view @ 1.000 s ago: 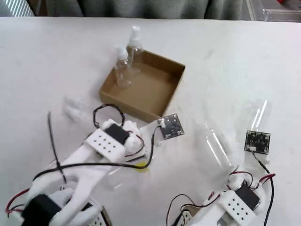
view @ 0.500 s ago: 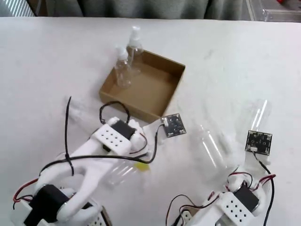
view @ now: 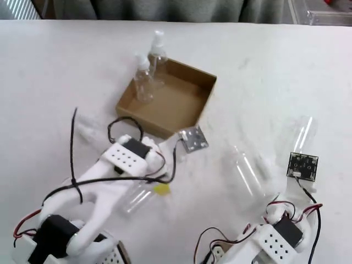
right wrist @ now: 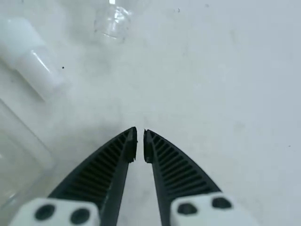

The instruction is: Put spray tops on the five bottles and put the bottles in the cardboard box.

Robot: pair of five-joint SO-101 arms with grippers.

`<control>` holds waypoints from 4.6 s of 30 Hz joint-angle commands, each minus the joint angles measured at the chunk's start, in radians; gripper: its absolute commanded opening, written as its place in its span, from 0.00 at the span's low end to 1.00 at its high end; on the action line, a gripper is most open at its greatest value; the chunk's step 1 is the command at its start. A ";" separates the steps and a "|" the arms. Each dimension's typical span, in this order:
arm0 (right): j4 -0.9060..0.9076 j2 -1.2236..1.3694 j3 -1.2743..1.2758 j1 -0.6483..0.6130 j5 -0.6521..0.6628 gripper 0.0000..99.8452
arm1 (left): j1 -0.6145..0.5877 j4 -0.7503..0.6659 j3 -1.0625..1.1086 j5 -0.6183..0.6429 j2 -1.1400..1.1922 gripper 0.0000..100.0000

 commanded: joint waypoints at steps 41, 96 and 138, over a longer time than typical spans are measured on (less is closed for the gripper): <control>0.004 -0.007 0.014 0.004 -0.006 0.02 | 0.180 0.276 -0.293 0.434 0.340 0.40; 0.054 -0.012 -0.158 0.045 -0.012 0.02 | -0.128 0.140 -0.072 0.522 -0.091 0.03; 0.727 1.483 -1.706 -0.423 -0.126 0.09 | -0.426 0.026 -0.044 0.451 -0.090 0.03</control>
